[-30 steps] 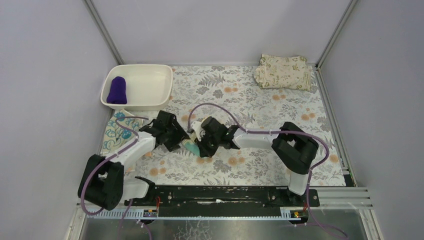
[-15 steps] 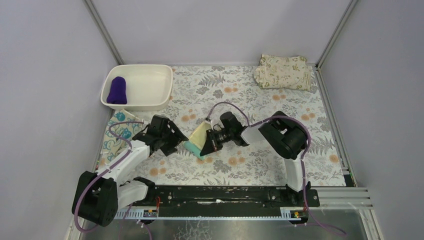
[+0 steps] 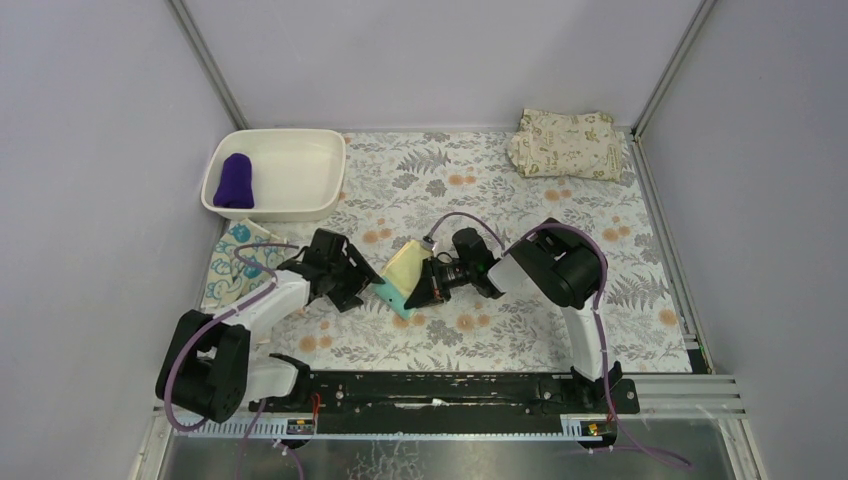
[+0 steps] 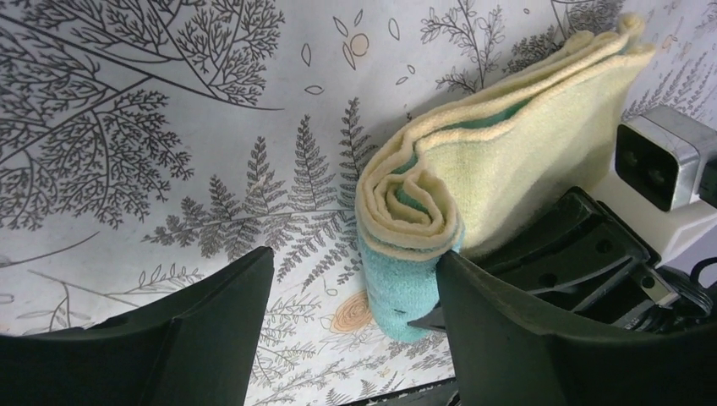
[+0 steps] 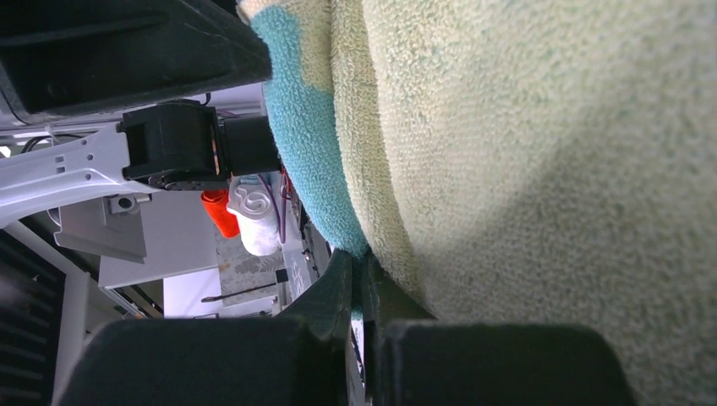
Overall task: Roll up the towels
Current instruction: Roll the towel at the center of the board.
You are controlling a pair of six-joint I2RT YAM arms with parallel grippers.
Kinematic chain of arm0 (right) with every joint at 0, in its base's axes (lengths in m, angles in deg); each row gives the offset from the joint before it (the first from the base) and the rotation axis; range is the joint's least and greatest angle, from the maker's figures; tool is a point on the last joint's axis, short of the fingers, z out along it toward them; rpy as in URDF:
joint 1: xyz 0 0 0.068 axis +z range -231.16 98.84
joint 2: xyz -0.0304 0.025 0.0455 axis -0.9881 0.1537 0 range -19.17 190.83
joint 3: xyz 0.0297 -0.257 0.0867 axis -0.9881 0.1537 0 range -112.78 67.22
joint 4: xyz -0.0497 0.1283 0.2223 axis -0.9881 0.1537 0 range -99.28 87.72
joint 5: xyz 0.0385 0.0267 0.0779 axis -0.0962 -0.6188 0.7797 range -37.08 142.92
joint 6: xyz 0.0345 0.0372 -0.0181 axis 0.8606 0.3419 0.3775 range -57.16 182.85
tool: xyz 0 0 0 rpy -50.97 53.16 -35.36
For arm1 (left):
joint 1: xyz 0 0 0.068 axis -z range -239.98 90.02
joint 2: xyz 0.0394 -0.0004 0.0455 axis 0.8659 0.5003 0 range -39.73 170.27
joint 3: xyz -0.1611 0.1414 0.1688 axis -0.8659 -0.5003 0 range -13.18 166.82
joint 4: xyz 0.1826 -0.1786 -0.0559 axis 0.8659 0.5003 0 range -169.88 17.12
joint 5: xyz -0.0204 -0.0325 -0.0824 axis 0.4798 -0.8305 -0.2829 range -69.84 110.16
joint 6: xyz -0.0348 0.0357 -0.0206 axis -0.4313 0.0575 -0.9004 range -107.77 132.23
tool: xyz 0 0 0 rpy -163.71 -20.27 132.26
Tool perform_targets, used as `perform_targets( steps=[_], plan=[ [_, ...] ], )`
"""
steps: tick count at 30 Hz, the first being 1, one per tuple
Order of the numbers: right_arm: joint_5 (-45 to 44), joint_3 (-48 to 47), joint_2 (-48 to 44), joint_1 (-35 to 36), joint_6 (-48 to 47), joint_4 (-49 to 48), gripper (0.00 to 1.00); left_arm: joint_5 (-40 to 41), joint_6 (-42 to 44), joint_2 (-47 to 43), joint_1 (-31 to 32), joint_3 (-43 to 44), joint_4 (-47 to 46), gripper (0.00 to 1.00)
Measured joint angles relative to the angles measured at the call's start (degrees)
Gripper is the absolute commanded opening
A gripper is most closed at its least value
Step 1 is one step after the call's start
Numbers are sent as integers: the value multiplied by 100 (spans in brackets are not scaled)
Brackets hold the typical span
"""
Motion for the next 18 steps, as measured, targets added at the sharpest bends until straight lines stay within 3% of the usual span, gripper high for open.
perform_targets(
  steps=[4,8,18],
  plan=[
    [-9,-87,-2,-2,-52,251,3,-11,-26,306,2,0,-151,62],
    [-70,-212,-68,-2,-278,704,14,-50,-116,494,-2,4,-295,55],
    [-1416,-841,-1193,138,-2028,3521,44,-116,-289,859,2,114,-522,44]
  ],
)
